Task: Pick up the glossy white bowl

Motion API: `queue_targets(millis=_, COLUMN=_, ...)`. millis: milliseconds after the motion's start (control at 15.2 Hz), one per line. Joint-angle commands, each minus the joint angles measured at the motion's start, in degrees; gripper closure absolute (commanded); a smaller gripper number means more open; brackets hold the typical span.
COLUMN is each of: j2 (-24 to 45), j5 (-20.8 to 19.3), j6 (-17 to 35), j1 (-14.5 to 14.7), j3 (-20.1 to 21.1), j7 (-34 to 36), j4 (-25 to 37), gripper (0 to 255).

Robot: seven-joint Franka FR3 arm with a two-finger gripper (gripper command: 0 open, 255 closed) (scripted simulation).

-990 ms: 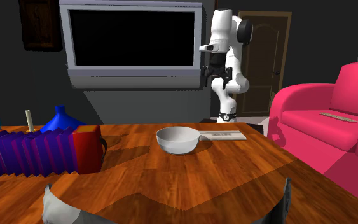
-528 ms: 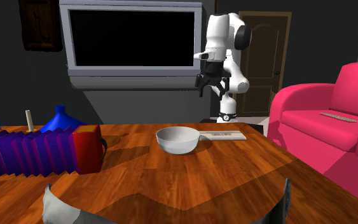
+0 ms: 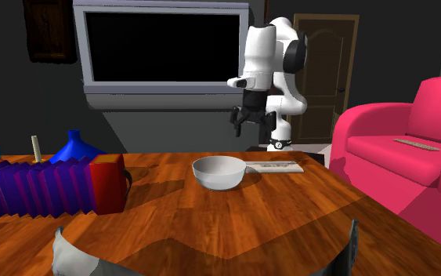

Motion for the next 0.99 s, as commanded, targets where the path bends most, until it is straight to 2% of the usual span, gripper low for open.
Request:
queue_targets(millis=0, j2=4.7, j5=-0.4, j6=-0.3, j1=0.2, j3=0.0, j7=0.5, j4=5.0, gripper=0)
queue_targets(millis=264, j2=14.5, j5=-0.9, j6=-1.7, j1=0.6, j3=-0.3, j7=1.0, j4=16.1, gripper=0)
queue_targets(millis=924, j2=17.0, j5=-1.2, j6=3.1, j1=0.6, j3=-0.4, j7=1.6, j4=13.7, gripper=0)
